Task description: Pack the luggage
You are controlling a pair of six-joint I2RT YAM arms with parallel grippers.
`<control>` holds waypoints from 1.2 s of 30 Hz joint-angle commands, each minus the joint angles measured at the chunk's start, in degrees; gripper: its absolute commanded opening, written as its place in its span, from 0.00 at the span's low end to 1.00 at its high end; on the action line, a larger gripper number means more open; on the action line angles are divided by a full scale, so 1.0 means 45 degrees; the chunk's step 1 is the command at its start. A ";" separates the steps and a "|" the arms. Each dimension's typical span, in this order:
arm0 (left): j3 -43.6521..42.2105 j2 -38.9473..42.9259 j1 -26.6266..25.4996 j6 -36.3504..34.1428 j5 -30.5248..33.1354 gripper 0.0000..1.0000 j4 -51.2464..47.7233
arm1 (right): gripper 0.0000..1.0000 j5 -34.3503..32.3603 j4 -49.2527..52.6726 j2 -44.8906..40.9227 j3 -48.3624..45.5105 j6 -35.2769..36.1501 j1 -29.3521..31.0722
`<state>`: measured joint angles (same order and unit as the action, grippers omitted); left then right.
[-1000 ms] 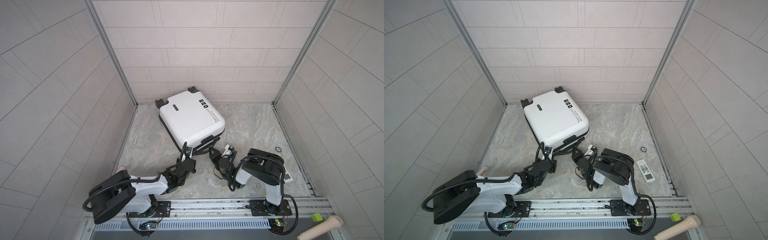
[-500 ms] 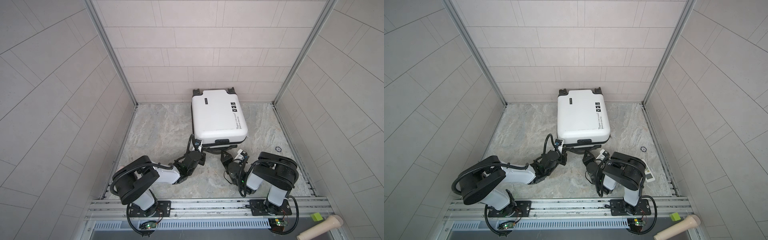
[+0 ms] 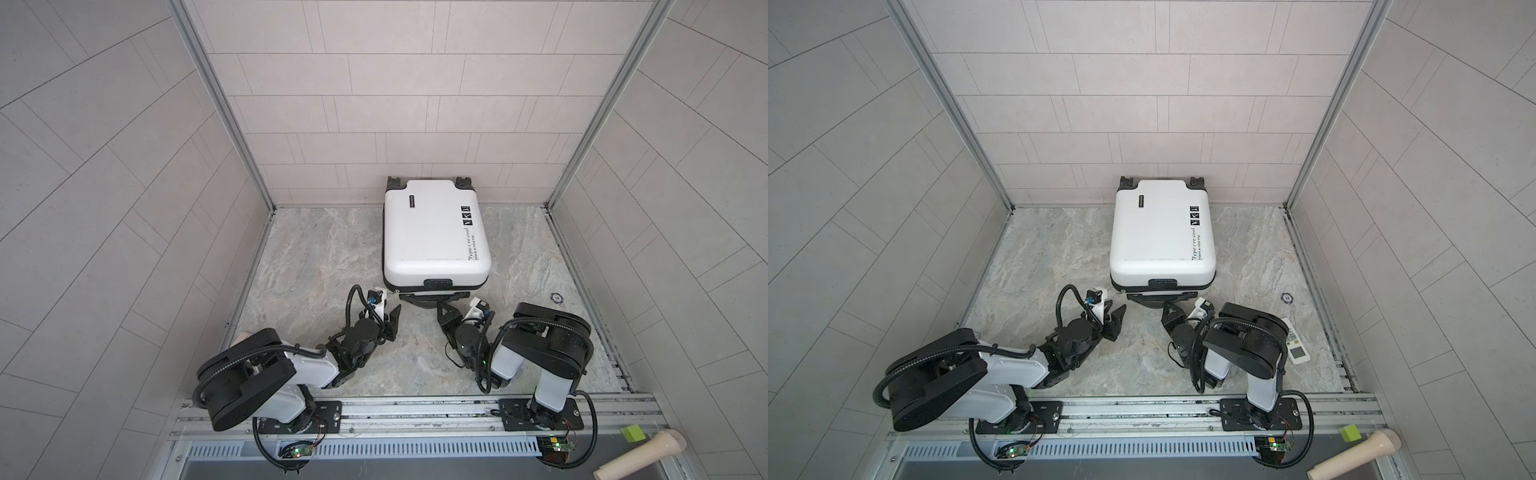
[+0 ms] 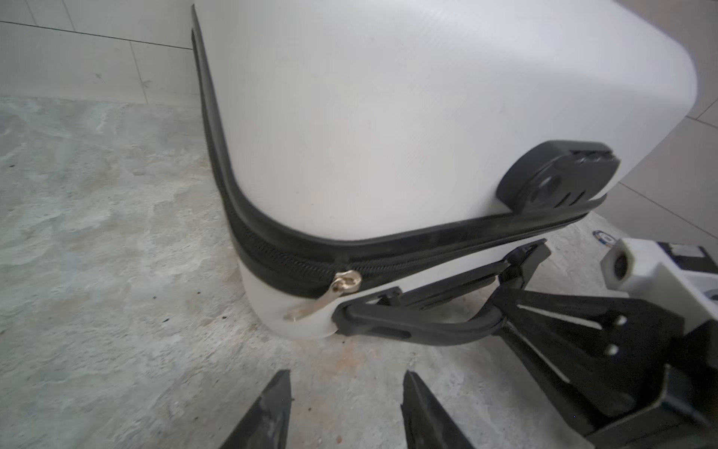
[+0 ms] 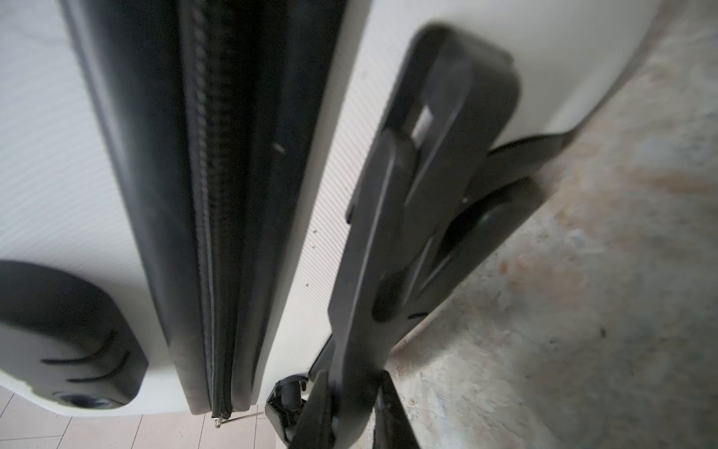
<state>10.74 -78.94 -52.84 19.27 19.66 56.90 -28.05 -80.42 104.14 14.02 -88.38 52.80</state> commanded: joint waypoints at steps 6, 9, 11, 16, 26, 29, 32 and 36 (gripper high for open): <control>-0.0473 0.0358 0.0125 -0.1428 0.0537 0.49 0.1092 | 0.00 0.1448 -0.0204 0.0292 0.0447 0.1173 0.0087; -0.0338 -0.0048 0.0156 -0.1768 0.0236 0.49 0.1751 | 0.00 0.1525 -0.0214 0.0344 0.0516 0.1126 0.0089; -0.0130 -0.0477 0.0298 -0.1767 -0.0182 0.48 0.2036 | 0.00 0.1527 -0.0212 0.0354 0.0504 0.1071 0.0084; -0.0241 -0.2003 0.1242 -0.1004 -0.1066 0.44 0.4223 | 0.00 0.1549 -0.0200 0.0339 0.0447 0.1005 0.0084; 0.0335 -0.2565 0.2378 -0.0383 -0.3117 0.41 0.4347 | 0.00 0.1678 -0.0218 0.0450 0.0532 0.0936 0.0084; 0.0541 -0.2783 0.2567 -0.0336 -0.3641 0.41 0.4327 | 0.00 0.1683 -0.0219 0.0468 0.0554 0.0916 0.0085; 0.0692 -0.3138 0.2707 -0.0297 -0.3616 0.41 0.4341 | 0.00 0.1683 -0.0204 0.0442 0.0561 0.0926 0.0084; 0.1042 -0.3521 0.2767 -0.0292 -0.3680 0.40 0.4325 | 0.00 0.1698 -0.0214 0.0400 0.0576 0.0917 0.0087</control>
<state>13.65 -93.82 -40.62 17.67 4.23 74.28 -25.78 -81.06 105.38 15.31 -89.01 52.42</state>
